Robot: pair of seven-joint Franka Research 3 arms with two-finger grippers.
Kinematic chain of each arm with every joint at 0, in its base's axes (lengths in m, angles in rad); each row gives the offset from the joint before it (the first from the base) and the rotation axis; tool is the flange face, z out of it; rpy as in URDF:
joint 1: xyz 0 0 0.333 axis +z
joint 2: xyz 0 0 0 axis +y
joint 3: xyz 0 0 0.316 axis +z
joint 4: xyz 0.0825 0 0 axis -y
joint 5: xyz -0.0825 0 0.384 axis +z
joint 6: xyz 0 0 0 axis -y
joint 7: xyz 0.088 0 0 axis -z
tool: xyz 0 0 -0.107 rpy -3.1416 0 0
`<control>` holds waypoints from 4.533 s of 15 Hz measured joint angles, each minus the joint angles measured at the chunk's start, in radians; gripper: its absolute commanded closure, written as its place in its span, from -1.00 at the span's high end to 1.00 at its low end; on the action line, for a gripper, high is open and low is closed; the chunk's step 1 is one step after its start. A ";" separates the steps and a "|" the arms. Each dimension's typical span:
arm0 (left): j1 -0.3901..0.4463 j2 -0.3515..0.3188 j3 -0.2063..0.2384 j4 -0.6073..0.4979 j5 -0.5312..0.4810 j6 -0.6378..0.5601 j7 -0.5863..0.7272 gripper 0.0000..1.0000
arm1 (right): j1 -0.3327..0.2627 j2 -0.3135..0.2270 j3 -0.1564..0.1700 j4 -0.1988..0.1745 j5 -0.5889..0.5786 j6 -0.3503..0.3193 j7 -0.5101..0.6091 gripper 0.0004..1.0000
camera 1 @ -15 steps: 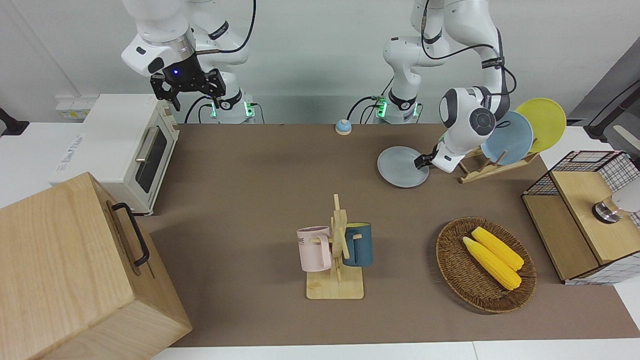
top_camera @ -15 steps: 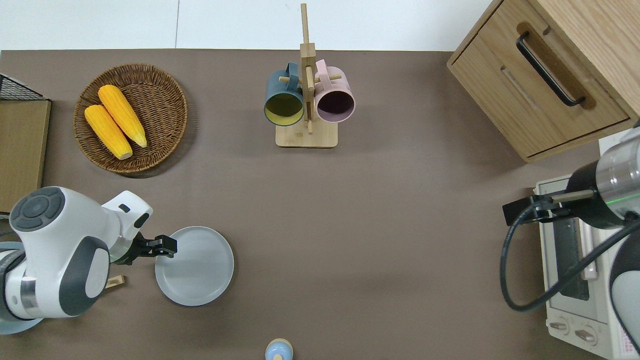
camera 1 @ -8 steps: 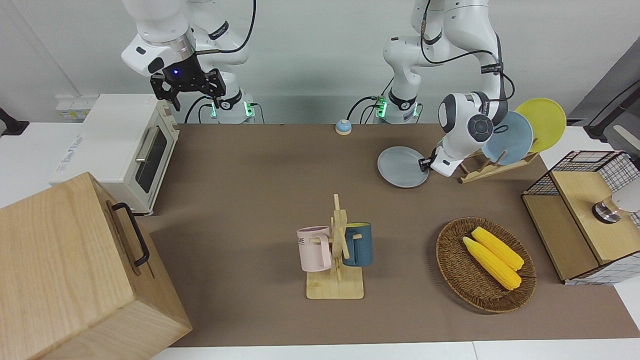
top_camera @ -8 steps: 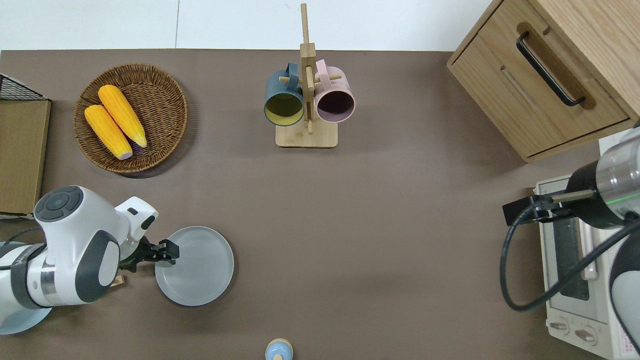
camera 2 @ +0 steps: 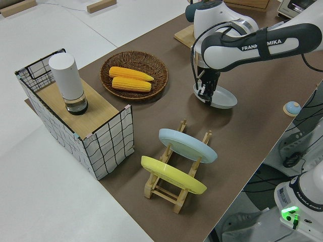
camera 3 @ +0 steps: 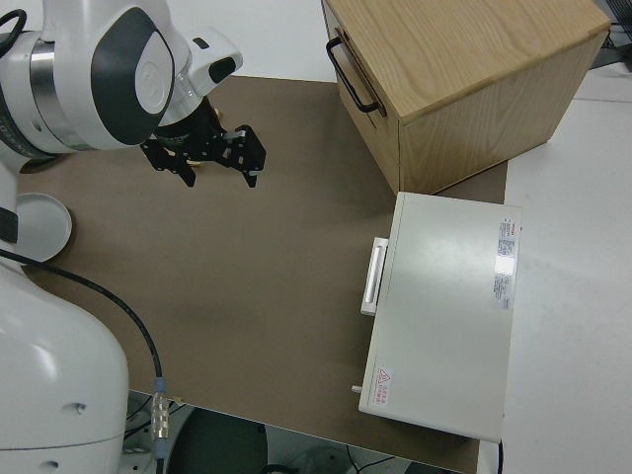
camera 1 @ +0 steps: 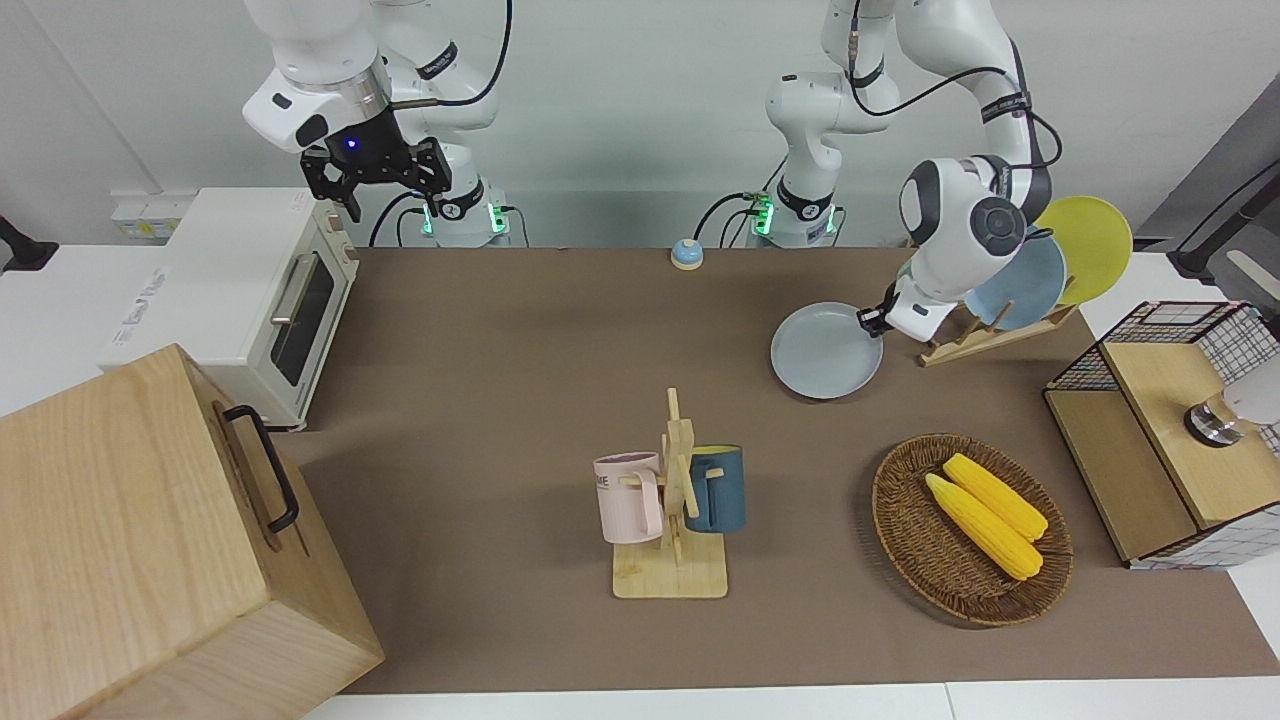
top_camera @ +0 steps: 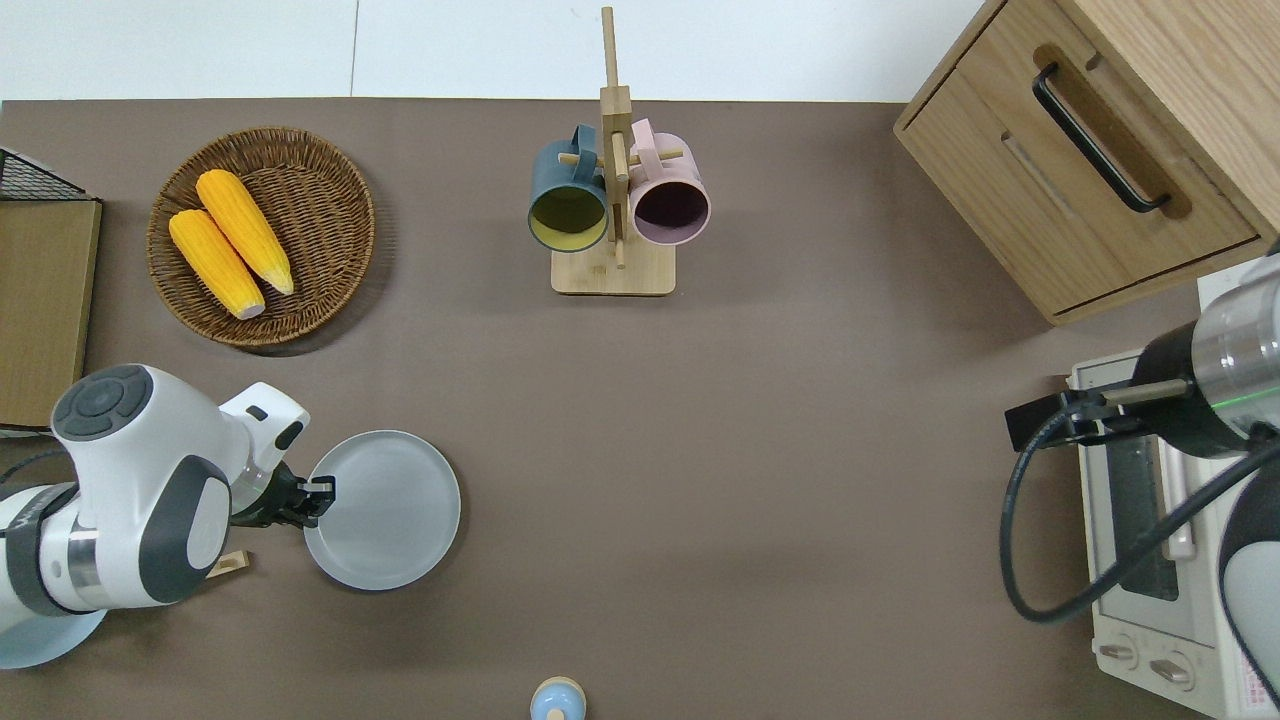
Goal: Pick gray plate from table and place it on lower plate rack with left arm
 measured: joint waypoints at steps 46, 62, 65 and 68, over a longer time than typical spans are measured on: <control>-0.076 0.010 -0.106 0.353 0.383 -0.495 -0.572 1.00 | 0.000 0.000 0.000 0.000 0.000 0.000 0.000 0.98; -0.020 -0.206 -0.012 0.432 0.043 -0.380 0.141 1.00 | 0.000 0.000 0.000 0.000 0.000 0.000 0.000 0.97; -0.021 -0.206 -0.017 0.433 0.039 -0.377 0.111 1.00 | 0.000 0.000 0.000 0.000 0.000 0.000 0.000 0.98; -0.022 -0.207 -0.027 0.433 0.059 -0.373 0.092 1.00 | 0.000 0.000 0.000 0.000 0.000 0.000 0.000 0.97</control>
